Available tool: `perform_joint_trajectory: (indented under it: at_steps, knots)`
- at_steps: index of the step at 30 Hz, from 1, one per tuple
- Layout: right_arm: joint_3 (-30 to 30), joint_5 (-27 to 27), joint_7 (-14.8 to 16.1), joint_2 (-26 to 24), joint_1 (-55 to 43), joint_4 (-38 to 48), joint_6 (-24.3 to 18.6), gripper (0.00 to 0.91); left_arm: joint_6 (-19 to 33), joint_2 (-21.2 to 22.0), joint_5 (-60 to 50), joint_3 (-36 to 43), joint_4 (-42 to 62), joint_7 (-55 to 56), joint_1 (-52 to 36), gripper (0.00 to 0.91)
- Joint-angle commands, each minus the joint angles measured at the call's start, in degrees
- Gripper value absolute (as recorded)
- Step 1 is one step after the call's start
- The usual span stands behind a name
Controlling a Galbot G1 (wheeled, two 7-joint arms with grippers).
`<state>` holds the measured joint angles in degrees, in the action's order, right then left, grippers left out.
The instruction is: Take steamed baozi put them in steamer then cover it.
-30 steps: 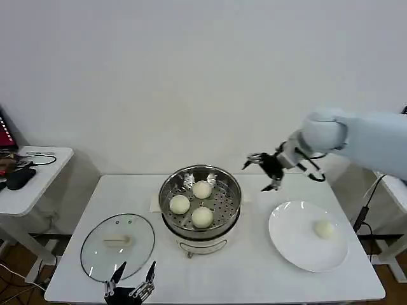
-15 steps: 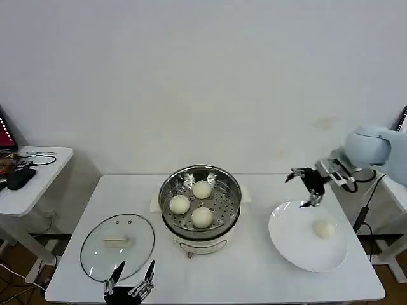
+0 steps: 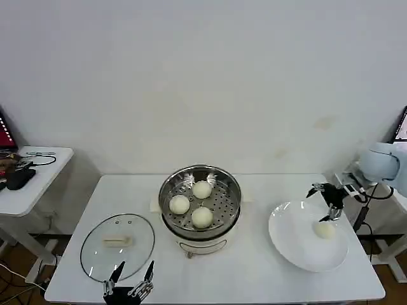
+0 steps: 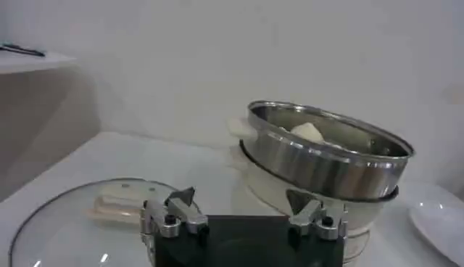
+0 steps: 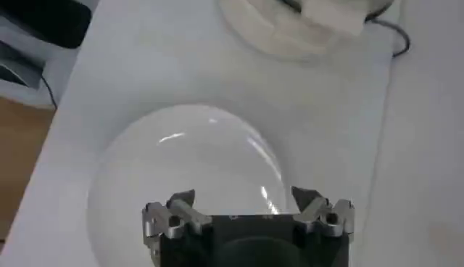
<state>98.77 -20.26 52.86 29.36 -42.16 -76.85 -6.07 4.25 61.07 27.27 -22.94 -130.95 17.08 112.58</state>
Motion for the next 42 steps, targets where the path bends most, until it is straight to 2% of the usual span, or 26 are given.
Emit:
perform_joint_trajectory:
  at_steps: [1,14,27,42]
  knots:
    - [-5.2,1.3,0.8,-0.6,8.0,4.5,-0.5,0.907,-0.1,0.0,0.0,0.0,0.1,0.0,-0.1,0.907]
    - [-7.5,4.1,2.0,-0.3,12.1,7.7,-2.1,0.907,-0.2,-0.2,0.3,-0.2,0.4,0.1,-0.1,0.907]
    - [-14.3,7.4,1.9,0.8,20.6,13.8,-3.7,0.907,-0.3,0.0,0.3,-0.6,0.6,0.1,-0.2,0.907]
    - [-19.9,9.4,1.9,3.6,25.6,19.7,-4.8,0.907,-0.4,0.2,0.4,-0.8,0.7,0.1,0.1,0.907]
